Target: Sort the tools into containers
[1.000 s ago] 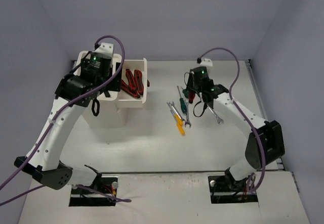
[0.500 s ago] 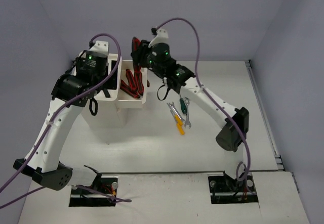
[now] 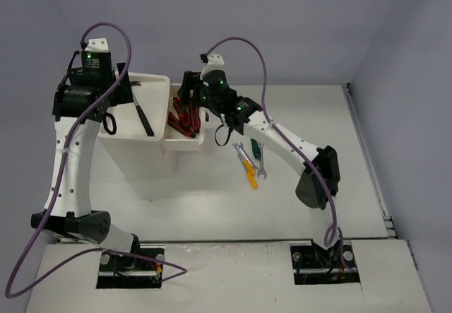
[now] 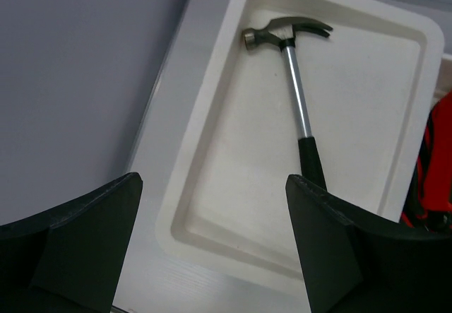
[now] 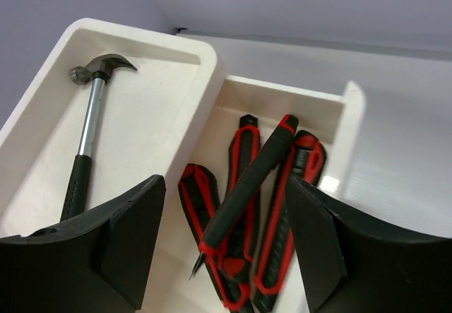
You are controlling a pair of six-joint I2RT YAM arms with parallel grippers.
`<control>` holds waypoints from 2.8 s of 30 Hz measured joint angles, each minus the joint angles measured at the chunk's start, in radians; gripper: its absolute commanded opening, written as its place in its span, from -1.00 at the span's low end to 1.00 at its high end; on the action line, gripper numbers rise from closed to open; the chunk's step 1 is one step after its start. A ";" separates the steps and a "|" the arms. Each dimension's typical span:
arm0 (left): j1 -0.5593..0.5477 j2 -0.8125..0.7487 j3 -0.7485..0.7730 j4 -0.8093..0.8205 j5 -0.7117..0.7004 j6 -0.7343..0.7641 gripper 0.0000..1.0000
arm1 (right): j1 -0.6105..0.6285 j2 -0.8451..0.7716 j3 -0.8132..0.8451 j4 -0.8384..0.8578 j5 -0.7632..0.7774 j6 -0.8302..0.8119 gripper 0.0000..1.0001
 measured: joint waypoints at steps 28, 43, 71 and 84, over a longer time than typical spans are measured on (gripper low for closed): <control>0.175 0.310 0.020 0.009 0.093 0.113 -0.78 | -0.195 -0.211 -0.487 0.013 -0.230 -0.095 -0.31; 0.187 0.293 0.014 0.008 0.169 0.154 -1.00 | -0.087 -0.008 -0.193 -0.063 -0.233 -0.125 -0.32; 0.207 0.096 -0.304 0.303 0.310 0.383 0.04 | 0.060 0.078 -0.097 -0.052 -0.329 -0.206 -0.32; 0.189 0.176 -0.160 0.273 0.303 0.376 0.13 | 0.068 -0.016 -0.211 -0.015 -0.417 -0.221 -0.32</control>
